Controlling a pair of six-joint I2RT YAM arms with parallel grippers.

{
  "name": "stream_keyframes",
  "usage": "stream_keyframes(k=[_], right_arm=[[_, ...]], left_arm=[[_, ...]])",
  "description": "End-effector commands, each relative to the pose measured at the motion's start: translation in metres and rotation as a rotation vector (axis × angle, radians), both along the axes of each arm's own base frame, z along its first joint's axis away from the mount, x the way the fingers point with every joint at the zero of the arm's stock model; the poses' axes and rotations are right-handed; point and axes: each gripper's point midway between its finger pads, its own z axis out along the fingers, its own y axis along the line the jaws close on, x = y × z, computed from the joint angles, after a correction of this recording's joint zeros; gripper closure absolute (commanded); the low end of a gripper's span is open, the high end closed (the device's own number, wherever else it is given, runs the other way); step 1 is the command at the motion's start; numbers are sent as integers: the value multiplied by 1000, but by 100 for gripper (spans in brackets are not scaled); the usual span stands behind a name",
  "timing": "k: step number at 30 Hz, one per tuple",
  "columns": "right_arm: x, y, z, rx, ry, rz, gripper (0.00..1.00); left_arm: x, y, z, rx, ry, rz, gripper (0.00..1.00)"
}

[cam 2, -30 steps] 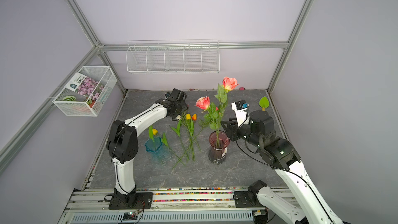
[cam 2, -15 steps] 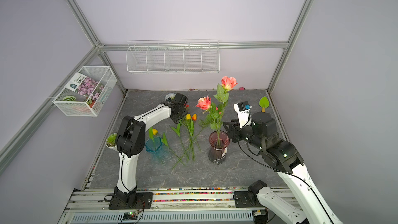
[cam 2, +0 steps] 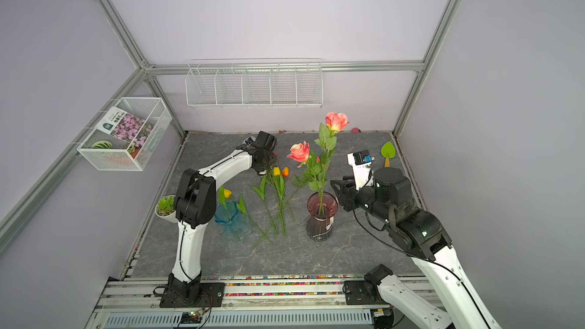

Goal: Arrange the flowers in different vases according to their variety
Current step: Pick up the flower at the center of the board.

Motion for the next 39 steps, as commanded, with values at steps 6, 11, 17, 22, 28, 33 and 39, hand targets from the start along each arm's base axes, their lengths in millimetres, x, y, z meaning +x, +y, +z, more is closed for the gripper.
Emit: stream_keyframes(k=[6,11,17,22,28,33,39], right_arm=[[-8,-7,4,0,-7,-15,52],[-8,-7,2,-4,-3,-19,52],[-8,-8,2,-3,-5,-19,52],[-8,-8,1,-4,-4,-20,52],[-8,-10,-1,-10,2,-33,52],[-4,-24,-2,-2,3,-128,44],[-3,-53,-2,-1,-3,-293,24]], left_arm=[[-5,-1,-21,3,47,-14,65],[-9,4,-13,2,33,-6,56],[-8,9,-9,28,17,5,72],[-7,8,-17,25,29,2,93],[-8,11,10,19,-13,7,100],[-9,13,58,5,-102,5,100],[-14,15,124,10,-239,-13,100]])
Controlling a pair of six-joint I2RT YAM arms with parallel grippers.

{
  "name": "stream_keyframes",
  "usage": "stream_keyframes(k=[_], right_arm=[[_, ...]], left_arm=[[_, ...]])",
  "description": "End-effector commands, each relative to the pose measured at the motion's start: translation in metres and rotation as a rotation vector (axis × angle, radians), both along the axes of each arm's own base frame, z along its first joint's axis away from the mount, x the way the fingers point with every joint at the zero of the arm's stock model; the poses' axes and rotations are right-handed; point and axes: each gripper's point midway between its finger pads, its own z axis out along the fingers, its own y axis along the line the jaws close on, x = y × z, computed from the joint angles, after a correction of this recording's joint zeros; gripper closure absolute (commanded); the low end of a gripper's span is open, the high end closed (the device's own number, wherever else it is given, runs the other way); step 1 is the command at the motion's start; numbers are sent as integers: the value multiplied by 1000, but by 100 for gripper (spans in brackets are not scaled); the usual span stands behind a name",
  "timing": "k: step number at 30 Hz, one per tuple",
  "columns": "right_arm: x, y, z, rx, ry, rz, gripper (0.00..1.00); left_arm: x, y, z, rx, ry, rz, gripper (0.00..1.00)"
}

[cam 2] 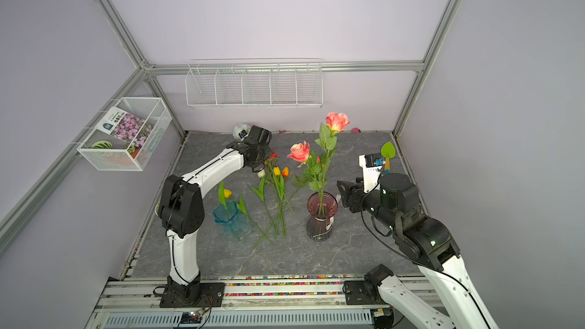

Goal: Arrange the flowers in different vases according to their variety
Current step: Pick up the flower at the center of the board, then insert the flower into the vase.

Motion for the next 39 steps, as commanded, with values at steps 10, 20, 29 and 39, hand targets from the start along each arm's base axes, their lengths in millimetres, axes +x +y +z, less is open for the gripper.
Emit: stream_keyframes(k=[10,20,29,39], right_arm=[[-3,-59,-35,-26,91,-337,9],[3,-37,-82,143,269,-239,5],[4,-25,-105,178,333,-190,7],[-1,-22,-114,177,365,-172,9]], left_arm=[[-61,2,189,14,-477,-132,100],[-173,24,325,-136,-925,-306,100],[-245,-16,374,-346,-1216,-523,100],[-266,-89,366,-403,-1267,-659,100]])
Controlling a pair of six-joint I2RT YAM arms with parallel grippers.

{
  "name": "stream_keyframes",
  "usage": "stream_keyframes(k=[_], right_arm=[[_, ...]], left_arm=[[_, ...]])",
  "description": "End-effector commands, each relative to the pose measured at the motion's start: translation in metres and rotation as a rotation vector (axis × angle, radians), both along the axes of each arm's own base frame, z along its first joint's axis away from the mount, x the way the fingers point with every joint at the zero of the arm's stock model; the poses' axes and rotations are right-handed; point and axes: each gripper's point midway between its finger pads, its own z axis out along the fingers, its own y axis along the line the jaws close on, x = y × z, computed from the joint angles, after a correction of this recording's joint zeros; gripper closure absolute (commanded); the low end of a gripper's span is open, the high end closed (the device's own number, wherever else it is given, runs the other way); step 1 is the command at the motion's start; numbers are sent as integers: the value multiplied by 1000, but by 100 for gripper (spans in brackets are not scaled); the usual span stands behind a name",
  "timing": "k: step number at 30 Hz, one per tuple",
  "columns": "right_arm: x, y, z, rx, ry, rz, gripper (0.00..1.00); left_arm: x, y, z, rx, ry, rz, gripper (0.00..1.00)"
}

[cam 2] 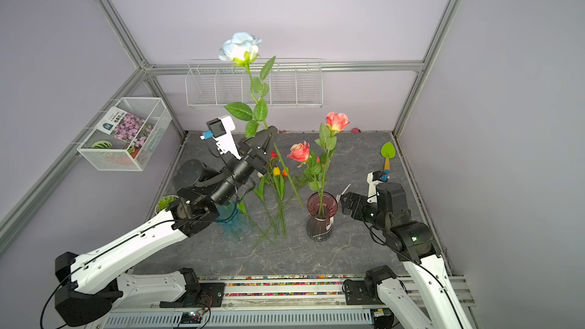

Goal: Arrange the flowers in different vases according to their variety
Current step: Insert the flower into the vase, then move the vase to the center of the board.

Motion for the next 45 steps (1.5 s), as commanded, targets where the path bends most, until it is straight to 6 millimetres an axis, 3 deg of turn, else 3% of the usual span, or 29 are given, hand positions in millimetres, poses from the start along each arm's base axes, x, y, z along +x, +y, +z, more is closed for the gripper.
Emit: stream_keyframes(k=[1,12,17,19,22,24,26,37,45], right_arm=[[0,3,-5,21,8,8,9],[1,15,-16,56,33,62,14],[-3,24,-21,81,57,112,20],[-6,28,-23,93,65,139,21],[-10,36,-27,115,94,188,23],[-11,39,-31,122,113,205,26],[-10,41,-34,125,125,215,29],[-6,64,-50,36,189,285,50],[8,53,-53,-61,181,211,77]], left_arm=[[-8,-13,8,-25,-66,-26,100],[-5,-76,-72,113,-57,-61,100],[-7,-96,-109,200,-26,-90,100],[-9,-99,-122,225,9,-101,85],[-13,-101,-138,258,48,-95,51],[-16,-99,-143,269,63,-87,34],[-18,-96,-143,277,73,-86,29],[-30,-53,-122,383,58,-50,18],[-13,-2,-127,391,118,156,17]])
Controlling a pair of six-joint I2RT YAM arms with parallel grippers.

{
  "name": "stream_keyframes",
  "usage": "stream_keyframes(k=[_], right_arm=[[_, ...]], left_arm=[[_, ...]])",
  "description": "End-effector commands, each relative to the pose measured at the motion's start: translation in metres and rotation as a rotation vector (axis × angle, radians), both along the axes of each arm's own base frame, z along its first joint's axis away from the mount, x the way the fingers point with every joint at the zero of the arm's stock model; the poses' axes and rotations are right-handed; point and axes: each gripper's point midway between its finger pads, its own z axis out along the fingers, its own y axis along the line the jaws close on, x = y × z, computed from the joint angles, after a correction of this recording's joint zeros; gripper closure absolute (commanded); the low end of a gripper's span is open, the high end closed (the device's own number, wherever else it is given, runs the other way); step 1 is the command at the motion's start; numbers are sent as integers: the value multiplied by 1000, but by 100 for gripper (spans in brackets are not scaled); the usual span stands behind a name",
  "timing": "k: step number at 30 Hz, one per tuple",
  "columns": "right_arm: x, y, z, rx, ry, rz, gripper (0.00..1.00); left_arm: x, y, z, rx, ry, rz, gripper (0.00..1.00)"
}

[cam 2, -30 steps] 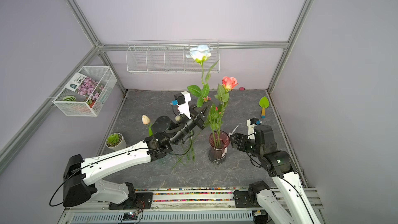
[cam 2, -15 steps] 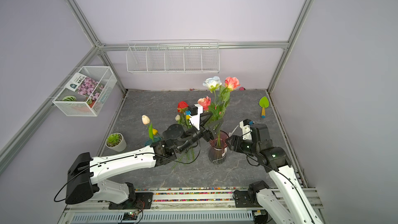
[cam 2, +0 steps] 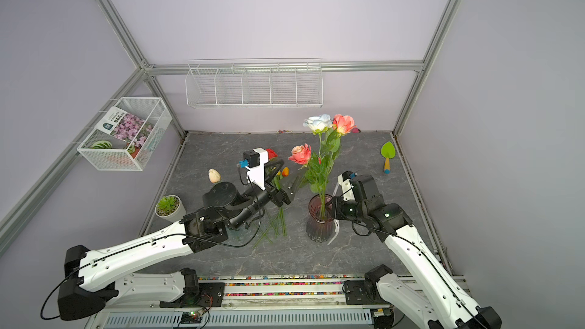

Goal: Arrange the flowers in different vases according to their variety
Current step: Move the vase to the center of the board.

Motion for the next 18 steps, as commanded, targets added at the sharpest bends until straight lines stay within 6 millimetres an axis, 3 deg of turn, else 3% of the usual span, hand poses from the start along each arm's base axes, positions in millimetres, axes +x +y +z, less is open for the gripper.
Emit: stream_keyframes(k=[1,3,8,13,18], right_arm=[[3,-15,-7,-96,4,-55,80],[8,-18,-6,-119,-4,-72,89],[20,-25,4,-170,-42,-113,100],[32,-34,12,-248,-58,-141,100],[47,-45,18,-316,-63,-183,100]], left_arm=[[12,20,-22,71,22,105,17],[17,26,-28,76,37,128,17],[33,44,-45,72,100,174,17],[44,56,-58,86,127,220,17],[56,52,-73,160,180,255,16]])
